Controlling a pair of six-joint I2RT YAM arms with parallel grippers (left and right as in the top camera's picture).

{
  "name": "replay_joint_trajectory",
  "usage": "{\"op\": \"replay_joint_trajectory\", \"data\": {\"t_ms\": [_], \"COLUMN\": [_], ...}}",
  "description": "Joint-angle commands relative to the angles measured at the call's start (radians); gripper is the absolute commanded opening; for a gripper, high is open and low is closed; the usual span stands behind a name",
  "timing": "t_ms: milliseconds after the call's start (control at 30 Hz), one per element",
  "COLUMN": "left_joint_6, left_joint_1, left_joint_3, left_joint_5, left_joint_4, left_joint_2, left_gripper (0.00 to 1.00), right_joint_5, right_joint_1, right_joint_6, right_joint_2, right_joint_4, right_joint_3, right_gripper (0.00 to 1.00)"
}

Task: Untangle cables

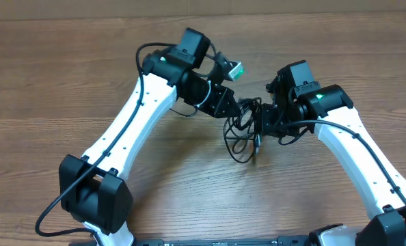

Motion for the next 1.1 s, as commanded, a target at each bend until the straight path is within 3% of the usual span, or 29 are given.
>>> {"op": "replay_joint_trajectory", "data": {"t_ms": [0, 167, 233, 300, 400, 433, 567, 633, 700, 767, 833, 867, 933, 1067], "left_joint_6": [0.072, 0.176, 0.179, 0.157, -0.132, -0.174, -0.211, -0.193, -0.066, 0.043, 0.153, 0.165, 0.181, 0.221], "left_joint_1": [0.057, 0.100, 0.102, 0.105, 0.105, 0.106, 0.117, 0.119, 0.119, 0.115, 0.107, 0.106, 0.100, 0.085], "left_joint_3": [0.022, 0.022, 0.022, 0.022, 0.022, 0.022, 0.022, 0.023, 0.023, 0.023, 0.023, 0.023, 0.023, 0.023], "left_joint_5": [0.157, 0.274, 0.251, 0.129, -0.403, -0.502, -0.600, -0.546, -0.384, -0.246, -0.100, -0.076, -0.021, 0.085], "left_joint_4": [-0.034, -0.096, -0.104, -0.105, -0.133, -0.152, -0.175, -0.174, -0.174, -0.175, -0.175, -0.175, -0.175, -0.174], "left_joint_2": [-0.030, -0.030, -0.030, -0.030, -0.030, -0.030, -0.030, -0.030, -0.030, -0.030, -0.030, -0.030, -0.030, -0.030], "left_gripper": [0.04, 0.04, 0.04, 0.04, 0.04, 0.04, 0.04, 0.04, 0.04, 0.04, 0.04, 0.04, 0.04, 0.04], "right_joint_5": [0.195, 0.245, 0.245, 0.325, 0.554, 0.635, 0.678, 0.666, 0.583, 0.423, 0.041, -0.036, -0.217, -0.240], "right_joint_1": [-0.003, -0.003, -0.003, -0.003, -0.003, -0.005, -0.045, -0.069, -0.081, -0.080, -0.075, -0.073, -0.063, -0.025], "right_joint_6": [0.076, 0.169, 0.194, 0.296, 0.457, 0.510, 0.535, 0.552, 0.512, 0.339, 0.011, -0.043, -0.128, -0.138], "right_joint_2": [0.002, 0.002, 0.002, 0.002, 0.002, 0.002, 0.002, 0.002, 0.002, 0.002, 0.002, 0.002, 0.002, 0.002], "right_joint_4": [-0.002, -0.004, -0.005, -0.043, -0.159, -0.209, -0.240, -0.233, -0.190, -0.104, 0.010, 0.024, 0.069, 0.115], "right_joint_3": [0.014, -0.010, -0.018, -0.028, -0.034, -0.034, -0.034, -0.034, -0.034, -0.034, -0.034, -0.034, -0.034, -0.034], "right_gripper": [0.04, 0.04, 0.04, 0.04, 0.04, 0.04, 0.04, 0.09, 0.22, 0.31, 0.44, 0.48, 0.52, 0.51]}}
